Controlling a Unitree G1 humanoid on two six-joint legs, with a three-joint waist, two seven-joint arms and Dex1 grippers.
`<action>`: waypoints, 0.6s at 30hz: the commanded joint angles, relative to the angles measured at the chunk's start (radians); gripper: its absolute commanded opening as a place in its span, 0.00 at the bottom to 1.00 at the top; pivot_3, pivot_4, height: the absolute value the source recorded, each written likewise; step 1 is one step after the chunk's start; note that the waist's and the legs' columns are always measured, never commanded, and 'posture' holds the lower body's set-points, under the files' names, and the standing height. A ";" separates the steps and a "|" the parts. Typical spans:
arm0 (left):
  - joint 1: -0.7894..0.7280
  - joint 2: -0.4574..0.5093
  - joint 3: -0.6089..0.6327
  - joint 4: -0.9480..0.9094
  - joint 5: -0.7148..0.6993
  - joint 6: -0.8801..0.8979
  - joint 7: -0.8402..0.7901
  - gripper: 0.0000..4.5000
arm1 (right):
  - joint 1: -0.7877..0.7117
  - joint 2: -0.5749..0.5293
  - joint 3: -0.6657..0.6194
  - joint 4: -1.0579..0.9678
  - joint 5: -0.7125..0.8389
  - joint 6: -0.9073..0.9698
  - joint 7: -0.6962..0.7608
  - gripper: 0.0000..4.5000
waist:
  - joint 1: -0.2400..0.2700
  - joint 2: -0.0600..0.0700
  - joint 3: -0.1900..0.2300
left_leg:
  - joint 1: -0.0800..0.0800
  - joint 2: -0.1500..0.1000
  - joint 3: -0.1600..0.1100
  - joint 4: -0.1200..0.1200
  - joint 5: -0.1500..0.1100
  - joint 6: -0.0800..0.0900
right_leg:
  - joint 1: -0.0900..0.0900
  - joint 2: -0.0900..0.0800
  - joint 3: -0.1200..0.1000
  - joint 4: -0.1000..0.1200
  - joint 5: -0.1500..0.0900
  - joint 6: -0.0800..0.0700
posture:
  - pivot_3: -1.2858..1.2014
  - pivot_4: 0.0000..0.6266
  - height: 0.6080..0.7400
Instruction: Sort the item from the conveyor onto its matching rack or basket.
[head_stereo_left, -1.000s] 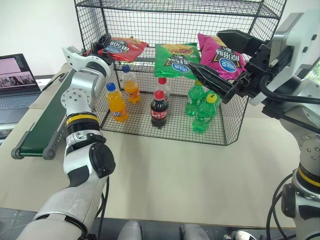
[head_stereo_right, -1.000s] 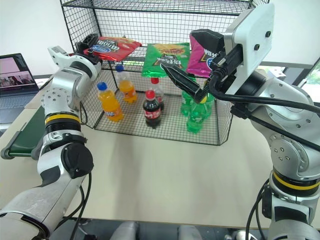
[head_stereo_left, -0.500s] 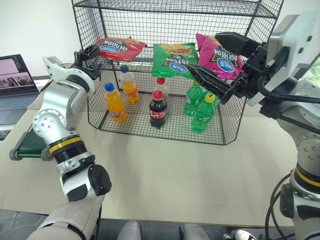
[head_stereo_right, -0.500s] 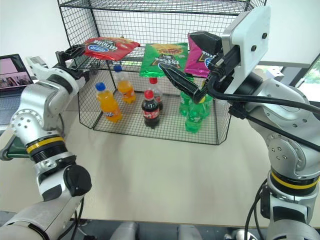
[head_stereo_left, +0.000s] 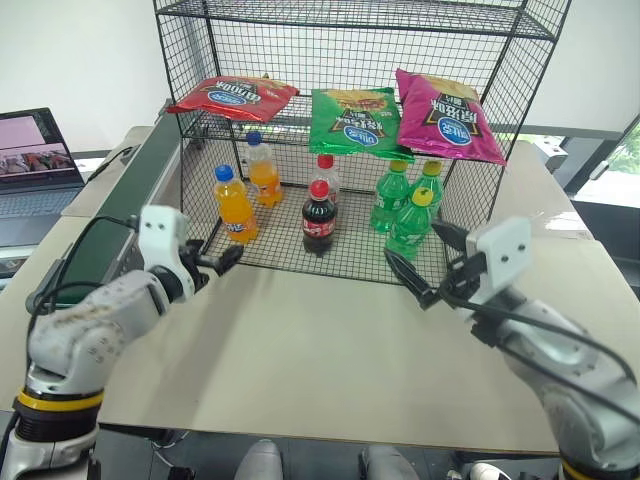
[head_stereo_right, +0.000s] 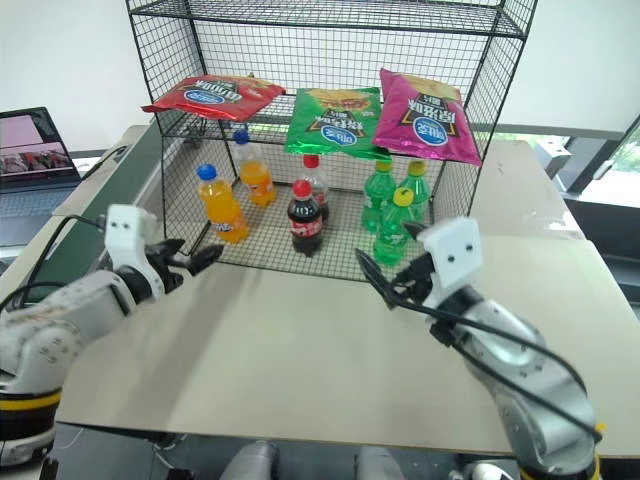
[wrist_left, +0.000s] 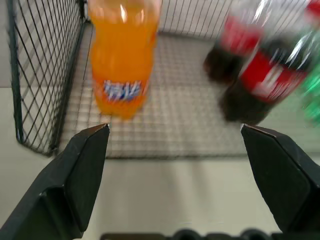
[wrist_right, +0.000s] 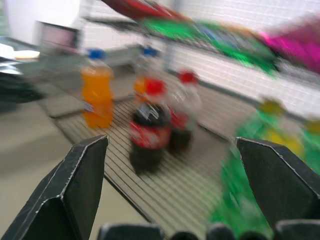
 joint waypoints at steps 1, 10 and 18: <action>0.020 -0.025 -0.053 0.002 0.189 -0.179 -0.088 0.99 | 0.112 0.049 0.013 -0.018 -0.126 -0.105 -0.060 1.00 | -0.001 0.000 0.000 | 0.000 0.000 0.000 0.000 0.000 0.000 | 0.000 0.000 0.000 0.000 0.000 0.000 | 0.52 0.24 1.00; 0.150 -0.207 -0.164 0.175 0.480 -0.487 -0.169 0.99 | 0.341 0.170 0.069 0.153 -0.307 -0.366 -0.076 1.00 | -0.012 0.000 -0.001 | 0.000 0.000 0.000 0.001 -0.004 0.007 | 0.001 0.000 0.000 0.000 -0.002 -0.001 | 0.52 0.24 1.00; 0.164 -0.286 -0.145 0.251 0.576 -0.566 -0.195 0.99 | 0.342 0.210 0.057 0.228 -0.341 -0.435 -0.063 1.00 | -0.007 0.001 -0.001 | 0.000 0.000 0.000 0.002 -0.004 0.007 | 0.002 0.000 0.000 0.001 -0.002 0.000 | 0.52 0.24 1.00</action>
